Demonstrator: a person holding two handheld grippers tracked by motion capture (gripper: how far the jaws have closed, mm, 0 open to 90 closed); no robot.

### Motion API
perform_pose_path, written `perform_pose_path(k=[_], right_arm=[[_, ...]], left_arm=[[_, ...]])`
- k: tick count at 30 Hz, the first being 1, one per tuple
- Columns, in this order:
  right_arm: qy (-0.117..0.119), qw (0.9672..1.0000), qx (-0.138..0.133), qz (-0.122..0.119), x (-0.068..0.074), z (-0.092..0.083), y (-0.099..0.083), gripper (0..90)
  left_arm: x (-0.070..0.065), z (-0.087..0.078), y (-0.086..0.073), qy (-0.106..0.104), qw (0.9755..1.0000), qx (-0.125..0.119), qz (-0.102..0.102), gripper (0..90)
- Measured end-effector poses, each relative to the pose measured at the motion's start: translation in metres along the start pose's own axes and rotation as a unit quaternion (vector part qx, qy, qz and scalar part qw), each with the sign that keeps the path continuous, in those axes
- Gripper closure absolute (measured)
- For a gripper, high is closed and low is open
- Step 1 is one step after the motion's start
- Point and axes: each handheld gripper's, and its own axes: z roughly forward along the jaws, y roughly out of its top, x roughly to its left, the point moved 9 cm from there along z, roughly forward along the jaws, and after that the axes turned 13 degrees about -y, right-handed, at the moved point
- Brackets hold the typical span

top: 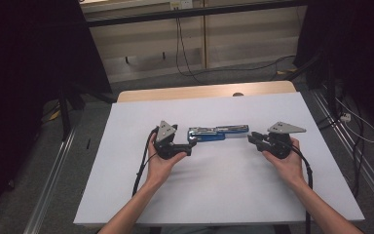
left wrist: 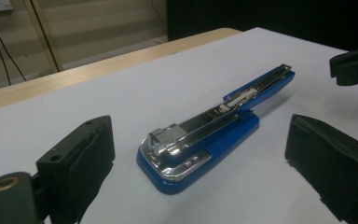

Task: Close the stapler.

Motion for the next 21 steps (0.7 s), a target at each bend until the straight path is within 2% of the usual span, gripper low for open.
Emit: perform_pose_path(k=[3,5,6,8,9,15,16,18,20,21], right_arm=[[0.004,1.0,0.006,-0.003,-0.001,0.001,-0.003,85.0],[0.007,0.9999,0.007,-0.004,-0.001,0.001,-0.003,90.0],[0.008,0.9999,0.006,-0.006,-0.002,0.002,-0.003,90.0],[0.007,0.9999,0.006,-0.008,-0.002,0.003,-0.003,90.0],[0.006,0.9999,0.008,-0.01,-0.002,0.003,-0.004,90.0],[0.009,0.9997,0.014,-0.016,0.0,0.007,-0.006,90.0],[0.008,0.9997,0.015,-0.017,0.0,0.008,-0.007,90.0],[0.007,0.9997,0.016,-0.017,0.0,0.009,-0.007,90.0],[0.007,0.9997,0.017,-0.019,0.0,0.01,-0.007,90.0],[0.007,0.9996,0.017,-0.019,0.0,0.01,-0.007,90.0]], left_arm=[[0.007,0.001,0.002,0.003,0.9998,-0.007,-0.02,16.1],[0.011,0.002,0.003,-0.004,0.9997,-0.015,-0.021,22.3],[0.013,0.003,0.003,-0.003,0.9997,-0.016,-0.02,27.5],[0.019,0.006,0.0,-0.001,0.9995,-0.017,-0.026,28.3],[0.02,0.007,-0.001,-0.003,0.9992,-0.018,-0.036,29.0],[0.024,0.009,-0.007,-0.014,0.9997,0.0,-0.021,46.5],[0.024,0.009,-0.007,-0.015,0.9996,-0.002,-0.024,50.7],[0.022,0.011,-0.007,-0.031,0.999,-0.005,-0.033,58.2],[0.02,0.014,-0.006,-0.04,0.9986,-0.002,-0.035,66.4],[0.02,0.014,-0.006,-0.042,0.9987,0.0,-0.029,68.9]])
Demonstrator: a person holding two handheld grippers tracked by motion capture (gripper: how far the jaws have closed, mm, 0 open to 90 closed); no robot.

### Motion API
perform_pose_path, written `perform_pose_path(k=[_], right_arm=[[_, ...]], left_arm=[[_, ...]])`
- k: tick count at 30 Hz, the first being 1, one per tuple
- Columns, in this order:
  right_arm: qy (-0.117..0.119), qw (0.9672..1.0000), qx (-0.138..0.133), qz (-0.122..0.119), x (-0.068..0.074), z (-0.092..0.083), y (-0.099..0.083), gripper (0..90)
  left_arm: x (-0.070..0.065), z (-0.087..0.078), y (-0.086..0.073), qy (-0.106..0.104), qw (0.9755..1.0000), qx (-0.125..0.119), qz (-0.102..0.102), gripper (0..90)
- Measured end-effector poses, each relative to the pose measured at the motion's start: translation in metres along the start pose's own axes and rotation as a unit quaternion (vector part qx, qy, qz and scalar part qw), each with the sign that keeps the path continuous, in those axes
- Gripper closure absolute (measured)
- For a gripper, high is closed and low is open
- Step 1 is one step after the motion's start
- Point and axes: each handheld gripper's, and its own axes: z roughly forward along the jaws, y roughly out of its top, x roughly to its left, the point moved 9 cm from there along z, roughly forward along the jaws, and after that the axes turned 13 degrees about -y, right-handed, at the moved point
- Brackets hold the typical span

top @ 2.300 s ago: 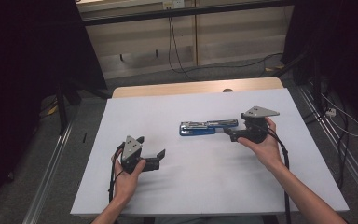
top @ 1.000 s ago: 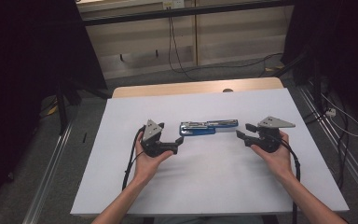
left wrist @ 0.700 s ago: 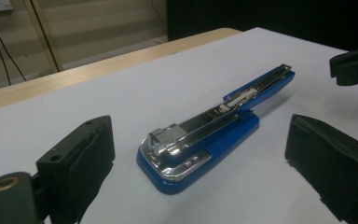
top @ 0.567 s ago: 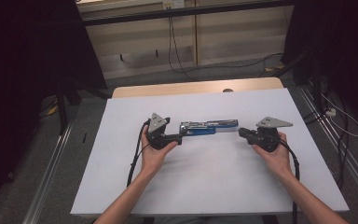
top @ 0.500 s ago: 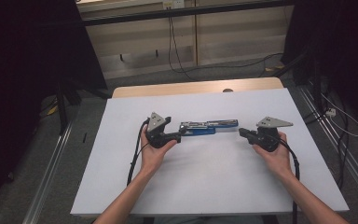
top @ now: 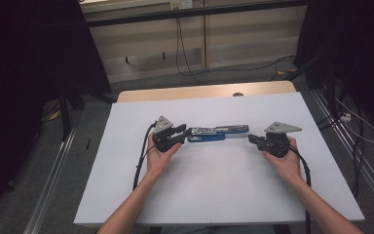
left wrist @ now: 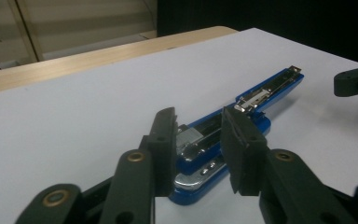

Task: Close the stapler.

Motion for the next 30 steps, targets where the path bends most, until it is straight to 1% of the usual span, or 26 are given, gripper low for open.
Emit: perform_pose_path(k=[2,4,6,7,9,10,11,12,14,15,16,17,18,19,20,21,22,23,24,25,27,29,30], right_arm=[[-0.001,1.0,-0.001,-0.002,0.0,0.0,0.001,90.0],[0.0,1.0,0.0,-0.004,0.0,-0.001,0.0,90.0],[0.001,1.0,0.003,-0.007,0.0,0.0,0.0,90.0],[0.0,0.9999,0.004,-0.011,0.0,0.0,-0.001,90.0],[0.001,0.9999,0.005,-0.014,0.001,0.001,-0.001,90.0],[0.001,0.9999,0.004,-0.015,0.001,0.002,-0.001,90.0],[0.002,0.9999,0.004,-0.014,0.001,0.003,-0.001,90.0],[0.004,0.9999,0.006,-0.015,0.002,0.004,-0.001,90.0],[0.003,0.9998,0.007,-0.017,0.002,0.006,-0.001,90.0],[0.003,0.9998,0.009,-0.016,0.003,0.007,-0.001,90.0],[0.002,0.9998,0.011,-0.016,0.002,0.007,0.0,90.0],[0.001,0.9998,0.014,-0.012,0.002,0.008,0.0,90.0],[-0.001,0.9999,0.013,-0.01,0.0,0.008,0.002,90.0],[0.0,0.9999,0.013,-0.007,-0.001,0.009,0.003,90.0],[-0.002,0.9999,0.012,-0.002,-0.002,0.009,0.005,90.0],[-0.004,0.9999,0.014,-0.001,-0.003,0.01,0.006,90.0],[-0.006,0.9998,0.017,0.0,-0.003,0.01,0.006,90.0],[-0.006,0.9998,0.021,0.0,-0.003,0.011,0.005,90.0],[-0.006,0.9997,0.025,-0.001,-0.003,0.011,0.004,90.0],[-0.008,0.9995,0.03,-0.002,-0.004,0.012,0.002,90.0],[-0.01,0.9994,0.034,-0.001,-0.005,0.013,0.001,90.0],[-0.011,0.9994,0.034,-0.002,-0.007,0.012,0.001,90.0],[-0.011,0.9994,0.034,-0.002,-0.008,0.012,0.001,90.0]], left_arm=[[-0.001,0.003,0.001,-0.002,1.0,0.001,0.0,75.6],[-0.002,0.004,0.002,-0.002,1.0,0.004,0.005,79.8],[-0.004,0.006,0.002,-0.01,0.9999,0.004,0.008,87.4],[-0.004,0.007,0.002,-0.007,0.9998,0.011,0.013,89.6],[-0.006,0.009,0.0,-0.01,0.9998,0.017,0.009,90.0],[-0.006,0.011,-0.001,-0.012,0.9996,0.021,0.014,90.0],[-0.006,0.011,-0.003,-0.009,0.9993,0.03,0.018,90.0],[-0.006,0.012,-0.005,-0.009,0.9992,0.035,0.016,90.0],[-0.004,0.013,-0.006,-0.004,0.9989,0.042,0.019,90.0],[-0.003,0.013,-0.007,-0.003,0.999,0.042,0.014,90.0],[-0.002,0.014,-0.008,-0.001,0.9988,0.048,0.015,90.0],[-0.001,0.014,-0.009,0.0,0.9986,0.053,0.011,90.0],[0.0,0.014,-0.011,0.002,0.9983,0.058,0.01,90.0],[0.003,0.014,-0.012,0.014,0.9974,0.069,0.016,90.0],[0.004,0.014,-0.013,0.02,0.9974,0.068,0.012,90.0],[0.005,0.013,-0.014,0.021,0.997,0.075,0.009,90.0],[0.005,0.014,-0.014,0.02,0.9969,0.076,0.005,90.0],[0.005,0.014,-0.015,0.02,0.9964,0.082,0.007,90.0],[0.005,0.015,-0.016,0.022,0.9963,0.083,0.005,90.0],[0.005,0.016,-0.017,0.019,0.9959,0.089,0.005,90.0],[0.004,0.018,-0.018,0.018,0.9956,0.092,0.006,90.0],[0.004,0.018,-0.02,0.01,0.9945,0.103,0.01,90.0],[0.004,0.019,-0.021,0.011,0.9938,0.11,0.013,90.0]])
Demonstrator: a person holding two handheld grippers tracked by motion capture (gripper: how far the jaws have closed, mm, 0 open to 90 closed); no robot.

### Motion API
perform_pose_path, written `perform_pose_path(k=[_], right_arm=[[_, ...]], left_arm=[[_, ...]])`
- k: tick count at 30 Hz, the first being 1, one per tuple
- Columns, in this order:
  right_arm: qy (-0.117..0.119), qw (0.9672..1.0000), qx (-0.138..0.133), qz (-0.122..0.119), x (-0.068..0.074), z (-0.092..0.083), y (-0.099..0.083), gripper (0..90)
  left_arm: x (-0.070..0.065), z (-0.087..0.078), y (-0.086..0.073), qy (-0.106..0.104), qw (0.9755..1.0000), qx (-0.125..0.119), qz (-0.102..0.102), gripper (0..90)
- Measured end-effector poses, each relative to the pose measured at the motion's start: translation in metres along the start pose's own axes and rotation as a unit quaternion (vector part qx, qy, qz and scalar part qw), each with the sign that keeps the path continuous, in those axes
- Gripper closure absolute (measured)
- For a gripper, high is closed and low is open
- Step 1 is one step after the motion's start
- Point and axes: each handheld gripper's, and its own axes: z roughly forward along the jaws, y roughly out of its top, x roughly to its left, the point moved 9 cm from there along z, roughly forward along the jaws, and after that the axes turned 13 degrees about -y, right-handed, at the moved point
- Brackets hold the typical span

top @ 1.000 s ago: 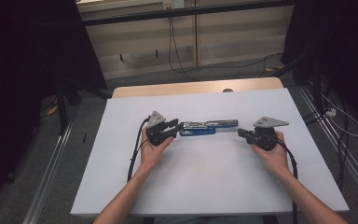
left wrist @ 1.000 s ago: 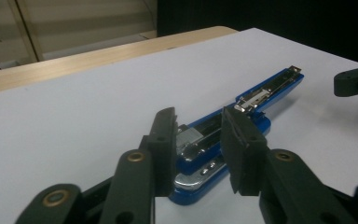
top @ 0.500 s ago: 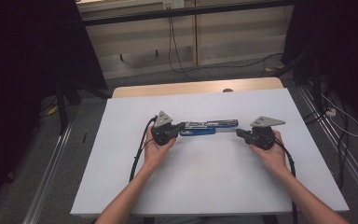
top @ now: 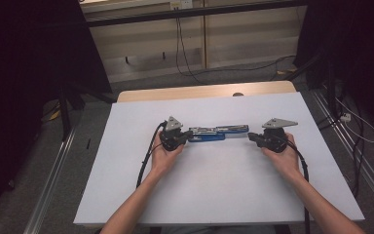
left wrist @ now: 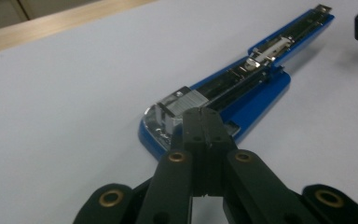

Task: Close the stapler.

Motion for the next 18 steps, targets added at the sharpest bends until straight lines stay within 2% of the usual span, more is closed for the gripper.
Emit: perform_pose_path(k=[1,2,3,7,13,17,18], right_arm=[[0.001,1.0,0.0,0.0,-0.0002,-0.0001,-0.0002,90.0],[0.003,1.0,0.002,-0.001,0.0002,0.0001,-0.0008,90.0],[0.007,1.0,0.002,-0.004,0.0012,0.0004,-0.0014,90.0],[0.014,0.9998,0.008,-0.012,0.0056,0.0016,-0.0026,90.0],[-0.001,0.9997,0.021,-0.015,0.0014,0.0051,-0.0056,90.0],[-0.002,0.9996,0.023,-0.016,-0.0018,0.0053,-0.0046,90.0],[-0.004,0.9996,0.024,-0.016,-0.0022,0.0061,-0.0042,90.0]], left_arm=[[0.0012,0.0004,0.0,0.005,1.0,-0.001,0.0,90.0],[0.0015,0.0006,-0.001,0.001,1.0,0.004,-0.003,90.0],[0.0021,0.002,-0.0004,0.001,0.9999,-0.001,-0.01,90.0],[0.0024,0.0043,-0.0021,0.0,0.9999,0.012,-0.003,90.0],[0.0025,0.0055,-0.0018,0.003,0.9999,0.01,-0.003,90.0],[0.0003,0.0064,-0.0021,0.002,1.0,0.009,-0.002,90.0],[0.0011,0.006,-0.0023,0.004,0.9999,0.013,0.005,90.0]])
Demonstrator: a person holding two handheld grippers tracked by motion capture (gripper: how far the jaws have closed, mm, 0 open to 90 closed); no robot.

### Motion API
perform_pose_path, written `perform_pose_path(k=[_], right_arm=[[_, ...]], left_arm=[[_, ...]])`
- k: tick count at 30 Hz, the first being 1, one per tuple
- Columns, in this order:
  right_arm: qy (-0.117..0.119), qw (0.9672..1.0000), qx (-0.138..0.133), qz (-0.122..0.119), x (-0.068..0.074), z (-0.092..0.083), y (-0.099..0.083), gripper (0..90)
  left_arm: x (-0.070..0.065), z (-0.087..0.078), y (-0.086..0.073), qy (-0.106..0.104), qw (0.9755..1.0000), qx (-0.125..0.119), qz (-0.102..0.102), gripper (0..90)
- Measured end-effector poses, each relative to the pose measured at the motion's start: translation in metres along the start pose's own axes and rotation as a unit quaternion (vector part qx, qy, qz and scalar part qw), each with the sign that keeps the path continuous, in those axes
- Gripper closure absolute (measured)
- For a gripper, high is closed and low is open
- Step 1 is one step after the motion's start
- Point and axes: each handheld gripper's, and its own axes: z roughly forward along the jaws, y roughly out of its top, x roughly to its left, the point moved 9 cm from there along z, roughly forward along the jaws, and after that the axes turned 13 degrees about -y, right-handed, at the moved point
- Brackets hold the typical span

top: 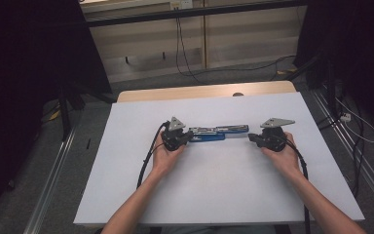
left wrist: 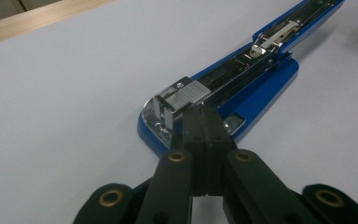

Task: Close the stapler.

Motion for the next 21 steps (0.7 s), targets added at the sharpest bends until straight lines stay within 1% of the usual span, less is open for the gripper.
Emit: perform_pose_path(k=[3,4,5,6,7,8,10,11,12,13,14,16,21], right_arm=[[0.0,1.0,0.004,-0.001,0.0,0.004,0.001,90.0],[0.001,1.0,0.005,-0.001,0.0,0.005,0.002,90.0],[0.001,1.0,0.005,0.0,-0.001,0.006,0.002,90.0],[-0.001,1.0,0.007,0.001,-0.001,0.007,0.002,90.0],[-0.002,1.0,0.008,0.001,-0.002,0.008,0.003,90.0],[-0.001,1.0,0.009,0.002,-0.002,0.009,0.003,90.0],[-0.002,0.9999,0.016,0.003,-0.002,0.011,0.002,90.0],[0.001,0.9998,0.019,0.002,-0.002,0.012,0.002,90.0],[0.002,0.9997,0.023,0.0,-0.001,0.013,0.001,90.0],[0.003,0.9997,0.026,-0.001,0.0,0.014,0.0,90.0],[0.004,0.9996,0.028,0.0,0.0,0.014,-0.001,90.0],[0.003,0.9995,0.03,-0.003,0.0,0.016,-0.001,90.0],[0.005,0.9993,0.035,-0.011,0.002,0.019,0.0,90.0]], left_arm=[[0.0,0.0,0.0,0.0,1.0,-0.005,-0.002,90.0],[0.001,0.0,0.0,-0.002,1.0,-0.003,0.0,90.0],[0.0,0.001,0.0,-0.005,1.0,-0.006,-0.005,90.0],[0.0,0.001,0.0,-0.006,0.9999,-0.007,-0.005,90.0],[0.001,0.0,0.0,-0.002,1.0,-0.006,-0.002,90.0],[0.001,0.0,0.0,-0.004,0.9999,-0.008,-0.006,90.0],[0.0,0.001,0.0,-0.002,1.0,-0.004,-0.007,90.0],[0.0,0.001,0.0,-0.003,1.0,-0.004,-0.006,90.0],[0.001,0.0,0.0,0.0,1.0,-0.004,0.0,90.0],[0.001,0.0,0.0,0.003,1.0,-0.007,-0.001,90.0],[0.001,0.0,0.0,0.002,1.0,-0.004,0.001,90.0],[0.001,0.0,-0.001,-0.002,1.0,-0.005,-0.005,90.0],[0.001,0.0,-0.001,-0.001,1.0,-0.004,-0.004,90.0]])
